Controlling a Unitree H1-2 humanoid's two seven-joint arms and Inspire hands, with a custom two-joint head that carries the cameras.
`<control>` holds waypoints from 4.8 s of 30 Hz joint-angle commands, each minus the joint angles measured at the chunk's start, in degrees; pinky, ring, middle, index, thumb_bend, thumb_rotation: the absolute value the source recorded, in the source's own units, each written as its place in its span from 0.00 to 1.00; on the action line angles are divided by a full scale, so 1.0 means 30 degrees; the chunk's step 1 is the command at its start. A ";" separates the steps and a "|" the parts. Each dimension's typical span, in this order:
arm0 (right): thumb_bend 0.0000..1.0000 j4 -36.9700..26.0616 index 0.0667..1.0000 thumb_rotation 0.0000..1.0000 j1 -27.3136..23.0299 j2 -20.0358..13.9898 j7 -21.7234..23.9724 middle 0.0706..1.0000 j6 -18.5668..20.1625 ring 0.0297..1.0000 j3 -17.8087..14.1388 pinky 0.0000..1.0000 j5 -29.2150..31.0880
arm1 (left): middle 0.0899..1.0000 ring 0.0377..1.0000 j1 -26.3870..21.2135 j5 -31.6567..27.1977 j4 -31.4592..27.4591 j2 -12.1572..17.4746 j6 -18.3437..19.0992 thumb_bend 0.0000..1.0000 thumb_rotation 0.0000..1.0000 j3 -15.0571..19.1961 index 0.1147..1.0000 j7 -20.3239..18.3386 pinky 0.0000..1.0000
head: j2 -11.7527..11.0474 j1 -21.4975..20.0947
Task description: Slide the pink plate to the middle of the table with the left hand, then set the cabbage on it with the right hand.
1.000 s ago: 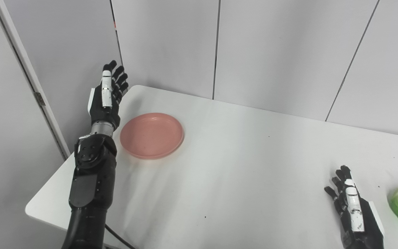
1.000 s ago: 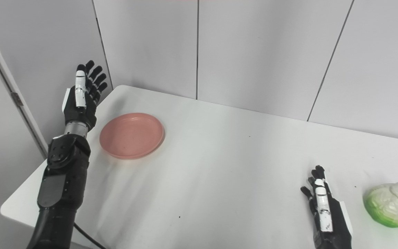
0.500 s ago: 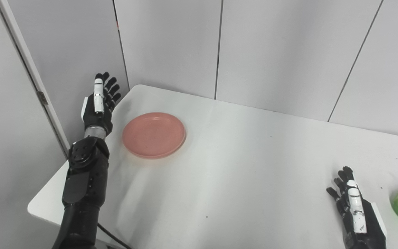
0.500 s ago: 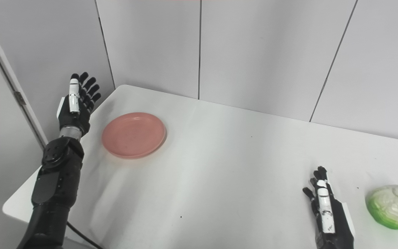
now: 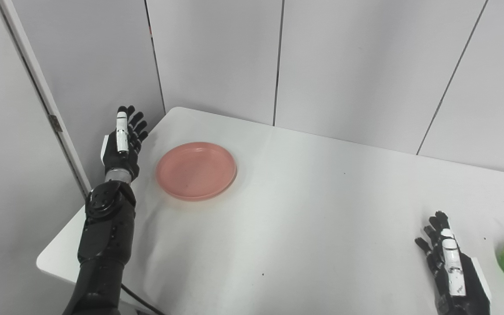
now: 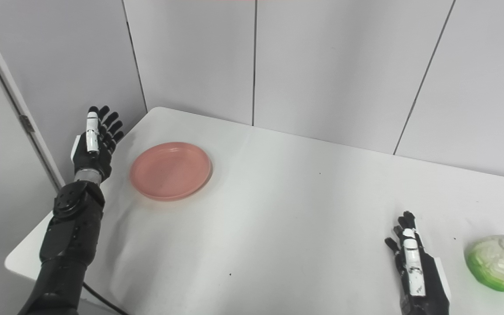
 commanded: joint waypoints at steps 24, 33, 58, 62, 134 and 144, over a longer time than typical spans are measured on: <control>0.15 -0.0770 1.00 1.00 -0.0175 -0.0290 0.0136 1.00 0.0210 1.00 0.0093 1.00 0.0135 | 0.87 0.87 -0.0708 0.0372 0.1909 0.0071 -0.1393 0.42 1.00 -0.0713 0.86 -0.0062 0.92 | 0.0219 0.0037; 0.14 -0.1033 1.00 1.00 -0.0133 -0.0239 0.0093 1.00 0.0420 1.00 0.0029 1.00 0.0295 | 0.88 0.89 -0.0881 0.0545 0.2402 -0.0121 -0.1344 0.41 1.00 -0.1005 0.87 0.0103 0.92 | 0.0358 0.0023; 0.16 -0.0983 1.00 1.00 -0.0216 -0.0273 0.0120 1.00 0.0585 1.00 0.0094 1.00 0.0297 | 0.86 0.88 -0.0695 0.0911 0.3181 -0.1812 -0.1845 0.43 1.00 -0.2848 0.85 -0.0477 0.90 | 0.0446 -0.0308; 0.15 -0.0813 1.00 1.00 -0.0235 -0.0248 0.0190 1.00 0.0281 1.00 0.0094 1.00 0.0380 | 0.86 0.88 -0.0664 0.0769 0.2994 -0.2226 -0.1781 0.43 1.00 -0.3106 0.85 -0.0975 0.91 | 0.0447 -0.0488; 0.22 0.0025 0.98 1.00 -0.0235 0.1893 -0.1932 0.97 -0.0218 0.98 0.1963 0.99 -0.2711 | 0.89 0.89 0.2349 0.1068 -0.3931 -0.6936 0.2126 0.45 1.00 -0.8244 0.88 -0.4321 0.95 | 0.1847 -1.0043; 0.21 0.0112 0.98 1.00 -0.0310 0.1875 -0.2000 0.97 -0.0340 0.97 0.1747 1.00 -0.2507 | 0.90 0.91 0.2486 0.1335 -0.3936 -0.6773 0.2007 0.46 1.00 -0.8264 0.89 -0.4347 0.97 | 0.1811 -1.0732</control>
